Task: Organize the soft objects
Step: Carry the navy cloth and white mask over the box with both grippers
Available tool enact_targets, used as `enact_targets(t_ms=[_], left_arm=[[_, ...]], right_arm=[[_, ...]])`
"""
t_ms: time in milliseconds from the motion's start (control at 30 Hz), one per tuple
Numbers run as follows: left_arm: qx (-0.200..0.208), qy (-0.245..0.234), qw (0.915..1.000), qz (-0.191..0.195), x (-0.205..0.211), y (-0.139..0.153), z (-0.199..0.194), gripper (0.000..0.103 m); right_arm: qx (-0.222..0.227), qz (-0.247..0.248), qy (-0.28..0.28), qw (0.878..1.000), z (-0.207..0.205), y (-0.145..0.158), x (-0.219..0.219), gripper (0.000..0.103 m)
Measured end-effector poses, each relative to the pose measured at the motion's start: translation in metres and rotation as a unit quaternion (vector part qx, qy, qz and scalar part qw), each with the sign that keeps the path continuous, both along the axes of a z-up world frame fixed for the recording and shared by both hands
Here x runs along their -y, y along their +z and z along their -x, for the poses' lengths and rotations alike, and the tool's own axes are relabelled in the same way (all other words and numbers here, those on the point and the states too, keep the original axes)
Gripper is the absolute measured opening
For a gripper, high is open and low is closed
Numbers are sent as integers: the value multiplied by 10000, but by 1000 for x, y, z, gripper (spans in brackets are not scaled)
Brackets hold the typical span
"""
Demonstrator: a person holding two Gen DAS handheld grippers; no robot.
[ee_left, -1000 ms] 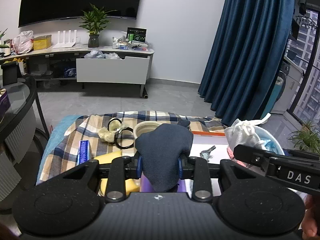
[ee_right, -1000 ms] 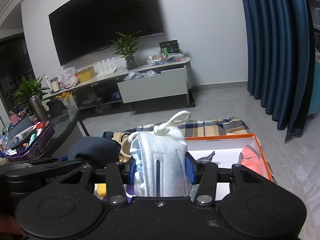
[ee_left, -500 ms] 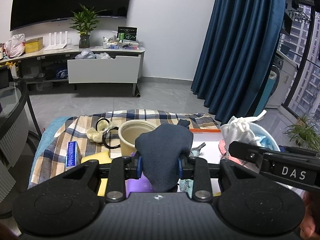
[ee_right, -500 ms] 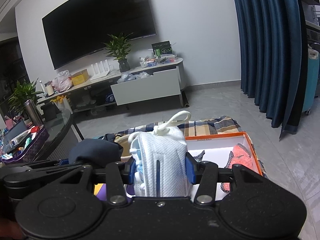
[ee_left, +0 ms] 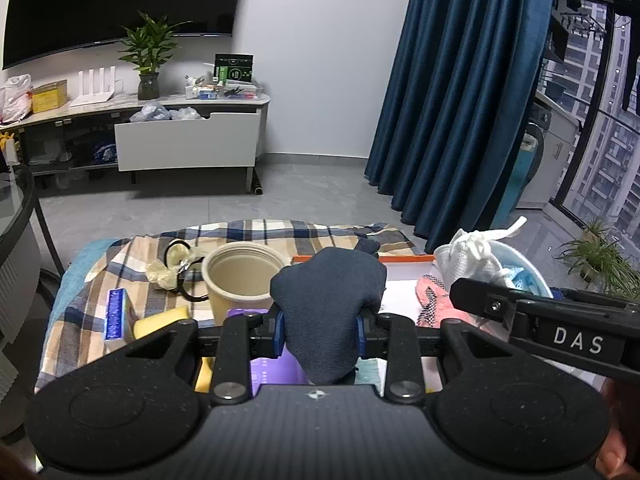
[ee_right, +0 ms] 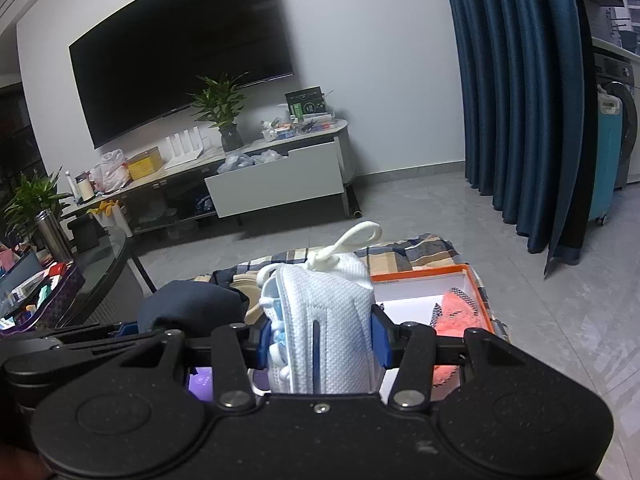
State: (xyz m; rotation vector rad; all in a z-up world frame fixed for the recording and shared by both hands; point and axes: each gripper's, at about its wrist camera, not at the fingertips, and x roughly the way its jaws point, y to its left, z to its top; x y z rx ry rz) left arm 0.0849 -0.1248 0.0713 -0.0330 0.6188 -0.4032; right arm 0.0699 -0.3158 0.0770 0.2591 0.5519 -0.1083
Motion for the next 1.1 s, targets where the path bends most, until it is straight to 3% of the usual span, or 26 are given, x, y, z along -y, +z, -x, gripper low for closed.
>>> enact_targets(t_ms=[1100], left_arm=[[-224, -623, 9978, -71, 50, -17, -11, 33]], right_arm=[[-134, -55, -654, 9978, 6, -12, 51, 58]])
